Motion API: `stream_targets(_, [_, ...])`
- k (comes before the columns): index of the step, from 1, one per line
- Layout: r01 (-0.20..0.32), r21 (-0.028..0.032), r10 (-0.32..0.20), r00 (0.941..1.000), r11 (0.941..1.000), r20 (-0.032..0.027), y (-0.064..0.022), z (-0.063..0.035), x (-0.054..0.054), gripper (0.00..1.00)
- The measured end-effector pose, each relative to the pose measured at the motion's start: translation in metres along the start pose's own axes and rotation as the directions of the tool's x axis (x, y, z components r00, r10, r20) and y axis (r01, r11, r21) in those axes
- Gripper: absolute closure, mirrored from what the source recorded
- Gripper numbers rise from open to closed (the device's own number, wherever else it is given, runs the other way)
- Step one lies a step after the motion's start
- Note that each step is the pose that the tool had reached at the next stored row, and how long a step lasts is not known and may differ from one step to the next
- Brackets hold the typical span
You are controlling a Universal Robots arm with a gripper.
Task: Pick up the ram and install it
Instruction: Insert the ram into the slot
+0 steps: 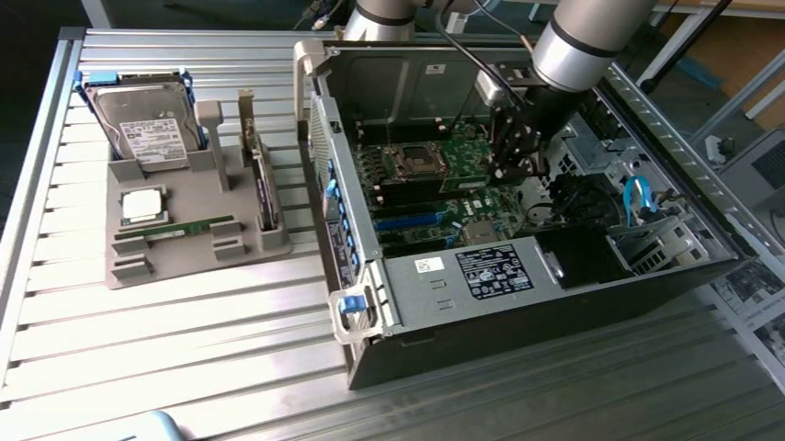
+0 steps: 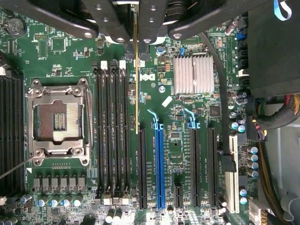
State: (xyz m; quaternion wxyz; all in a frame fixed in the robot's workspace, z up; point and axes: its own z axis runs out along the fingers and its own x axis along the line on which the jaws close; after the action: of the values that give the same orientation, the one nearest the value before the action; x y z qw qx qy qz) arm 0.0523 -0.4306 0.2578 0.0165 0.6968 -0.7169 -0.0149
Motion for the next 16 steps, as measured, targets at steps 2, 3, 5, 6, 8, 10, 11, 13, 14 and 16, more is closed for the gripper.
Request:
stream_targets(2, [0.000, 0.0000, 0.000, 1.0000, 1.0000, 0.0000, -0.0001, 0.0011, 0.0000, 0.87])
stream_targets(3, [0.000, 0.0000, 0.000, 1.0000, 1.0000, 0.0000, -0.0001, 0.0016, 0.0000, 0.87])
stream_targets(5, [0.000, 0.0000, 0.000, 1.0000, 1.0000, 0.0000, -0.0001, 0.0024, 0.0000, 0.87])
stream_targets(6, [0.000, 0.0000, 0.000, 1.0000, 1.0000, -0.0001, -0.0001, 0.0028, 0.0000, 0.87])
stream_targets(8, [0.000, 0.0000, 0.000, 1.0000, 1.0000, 0.0000, -0.0002, 0.0036, 0.0000, 0.87])
stream_targets(10, [0.000, 0.0000, 0.000, 1.0000, 1.0000, 0.0000, -0.0002, 0.0045, 0.0000, 0.87])
stream_targets(11, [0.000, 0.0000, 0.000, 1.0000, 1.0000, 0.0000, -0.0002, 0.0050, 0.0000, 0.87])
stream_targets(13, [0.000, 0.0000, 0.000, 1.0000, 1.0000, 0.0000, -0.0003, 0.0058, 0.0000, 0.87])
stream_targets(14, [0.000, 0.0000, 0.000, 1.0000, 1.0000, 0.0000, -0.0003, 0.0062, 0.0000, 0.87])
stream_targets(16, [0.000, 0.0000, 0.000, 1.0000, 1.0000, 0.0000, -0.0003, 0.0074, 0.0000, 0.87])
